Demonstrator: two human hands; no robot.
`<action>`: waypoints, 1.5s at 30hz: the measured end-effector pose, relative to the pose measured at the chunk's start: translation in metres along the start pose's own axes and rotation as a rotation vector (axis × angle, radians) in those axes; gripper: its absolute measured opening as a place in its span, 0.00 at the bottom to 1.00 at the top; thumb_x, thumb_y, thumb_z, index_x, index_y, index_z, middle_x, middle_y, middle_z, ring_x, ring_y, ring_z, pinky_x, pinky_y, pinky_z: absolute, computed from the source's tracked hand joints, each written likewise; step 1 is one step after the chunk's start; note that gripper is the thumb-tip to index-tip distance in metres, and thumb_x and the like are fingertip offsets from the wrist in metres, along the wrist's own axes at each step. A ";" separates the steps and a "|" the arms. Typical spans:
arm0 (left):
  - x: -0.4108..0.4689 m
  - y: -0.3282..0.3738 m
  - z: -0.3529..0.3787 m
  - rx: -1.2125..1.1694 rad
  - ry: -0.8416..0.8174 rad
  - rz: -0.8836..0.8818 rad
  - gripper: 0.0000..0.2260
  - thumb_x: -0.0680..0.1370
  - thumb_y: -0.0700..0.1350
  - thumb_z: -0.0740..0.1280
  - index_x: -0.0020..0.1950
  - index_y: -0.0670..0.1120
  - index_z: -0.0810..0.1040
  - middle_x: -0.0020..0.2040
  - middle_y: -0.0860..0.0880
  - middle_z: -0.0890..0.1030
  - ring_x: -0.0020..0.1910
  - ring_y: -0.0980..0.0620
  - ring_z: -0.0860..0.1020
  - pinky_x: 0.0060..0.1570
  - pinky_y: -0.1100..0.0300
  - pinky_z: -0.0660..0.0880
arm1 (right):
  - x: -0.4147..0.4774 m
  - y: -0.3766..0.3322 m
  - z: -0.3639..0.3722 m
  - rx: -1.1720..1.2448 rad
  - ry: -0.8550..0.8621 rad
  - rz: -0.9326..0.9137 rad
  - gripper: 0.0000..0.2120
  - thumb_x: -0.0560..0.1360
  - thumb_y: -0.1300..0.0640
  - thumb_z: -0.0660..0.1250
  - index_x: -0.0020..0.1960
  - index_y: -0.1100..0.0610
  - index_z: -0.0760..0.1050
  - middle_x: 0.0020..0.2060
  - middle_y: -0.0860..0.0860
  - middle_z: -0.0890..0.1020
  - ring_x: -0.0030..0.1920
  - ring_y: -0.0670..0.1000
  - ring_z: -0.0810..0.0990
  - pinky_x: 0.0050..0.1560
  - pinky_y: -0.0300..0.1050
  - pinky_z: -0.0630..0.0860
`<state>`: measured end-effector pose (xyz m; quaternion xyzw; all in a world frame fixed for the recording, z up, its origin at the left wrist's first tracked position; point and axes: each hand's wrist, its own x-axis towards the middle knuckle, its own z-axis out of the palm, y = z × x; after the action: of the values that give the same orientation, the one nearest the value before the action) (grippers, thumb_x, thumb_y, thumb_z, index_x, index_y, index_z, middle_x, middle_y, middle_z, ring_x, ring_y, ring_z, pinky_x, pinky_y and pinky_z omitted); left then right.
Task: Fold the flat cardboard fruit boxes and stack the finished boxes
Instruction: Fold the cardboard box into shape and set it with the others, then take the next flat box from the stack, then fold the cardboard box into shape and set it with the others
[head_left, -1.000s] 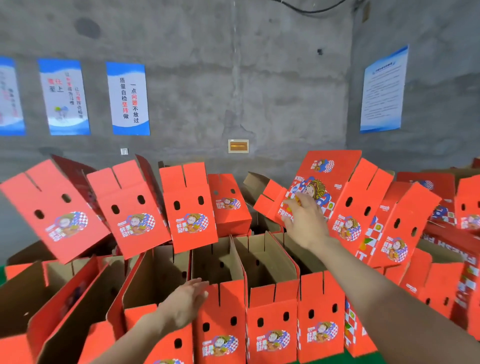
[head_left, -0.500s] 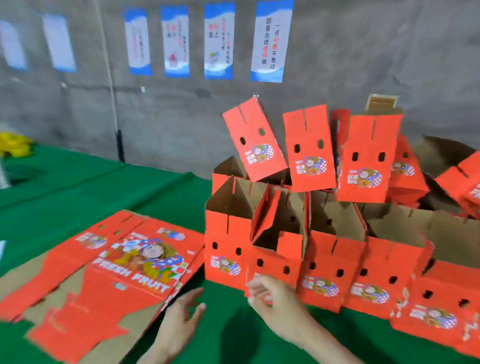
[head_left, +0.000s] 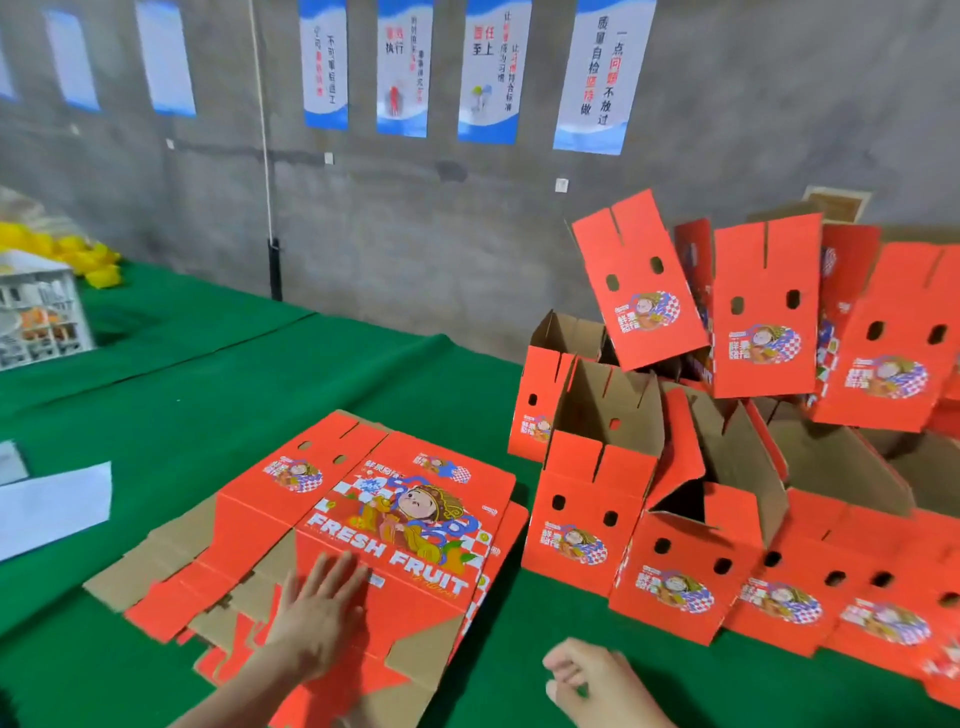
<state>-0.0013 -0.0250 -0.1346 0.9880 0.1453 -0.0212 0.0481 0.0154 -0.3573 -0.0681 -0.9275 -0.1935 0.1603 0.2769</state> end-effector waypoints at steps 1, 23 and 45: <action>-0.002 0.004 0.004 0.015 -0.031 0.024 0.29 0.79 0.63 0.41 0.78 0.55 0.42 0.79 0.51 0.40 0.77 0.46 0.39 0.74 0.43 0.42 | 0.003 -0.002 0.003 -0.003 0.000 0.020 0.10 0.77 0.50 0.66 0.57 0.48 0.75 0.52 0.40 0.78 0.52 0.35 0.76 0.59 0.29 0.69; -0.100 -0.011 -0.033 0.084 0.444 0.701 0.15 0.75 0.65 0.62 0.45 0.60 0.85 0.42 0.60 0.84 0.41 0.58 0.84 0.37 0.59 0.81 | 0.062 -0.043 0.077 0.543 0.078 0.357 0.10 0.77 0.65 0.64 0.57 0.58 0.71 0.50 0.48 0.79 0.49 0.46 0.77 0.53 0.40 0.74; -0.082 0.138 -0.290 -0.303 0.577 1.009 0.12 0.74 0.50 0.71 0.51 0.44 0.82 0.44 0.46 0.84 0.44 0.44 0.81 0.43 0.54 0.75 | -0.048 -0.018 -0.112 0.932 0.593 -0.180 0.13 0.73 0.62 0.70 0.57 0.56 0.76 0.49 0.52 0.85 0.52 0.52 0.83 0.54 0.51 0.77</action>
<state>-0.0317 -0.1504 0.1707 0.8830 -0.3330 0.2942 0.1512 0.0134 -0.4155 0.0405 -0.6922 -0.0946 -0.0630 0.7127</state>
